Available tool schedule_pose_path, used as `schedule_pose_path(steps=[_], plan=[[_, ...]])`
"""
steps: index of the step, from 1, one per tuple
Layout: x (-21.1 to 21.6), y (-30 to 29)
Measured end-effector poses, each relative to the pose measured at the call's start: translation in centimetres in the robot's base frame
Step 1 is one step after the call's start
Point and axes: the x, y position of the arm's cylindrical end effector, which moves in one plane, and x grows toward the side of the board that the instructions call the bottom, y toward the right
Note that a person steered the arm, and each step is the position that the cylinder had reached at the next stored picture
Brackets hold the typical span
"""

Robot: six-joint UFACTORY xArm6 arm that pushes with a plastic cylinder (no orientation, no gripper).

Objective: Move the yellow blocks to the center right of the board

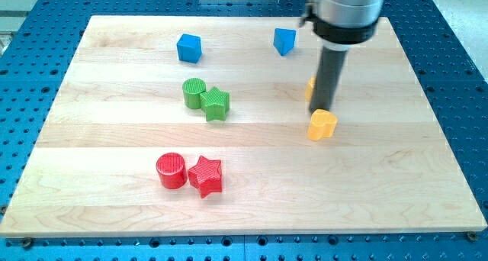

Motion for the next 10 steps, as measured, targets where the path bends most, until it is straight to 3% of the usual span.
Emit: schedule_pose_path(steps=[1,2,3,4,6,8,9,10], plan=[[0.3,-5.9],[-3.2,-5.6],[-4.3,2.0],[-1.8,8.9],[-0.3,-3.8],[4.3,-4.3],[4.3,-0.4],[8.3,-2.2]])
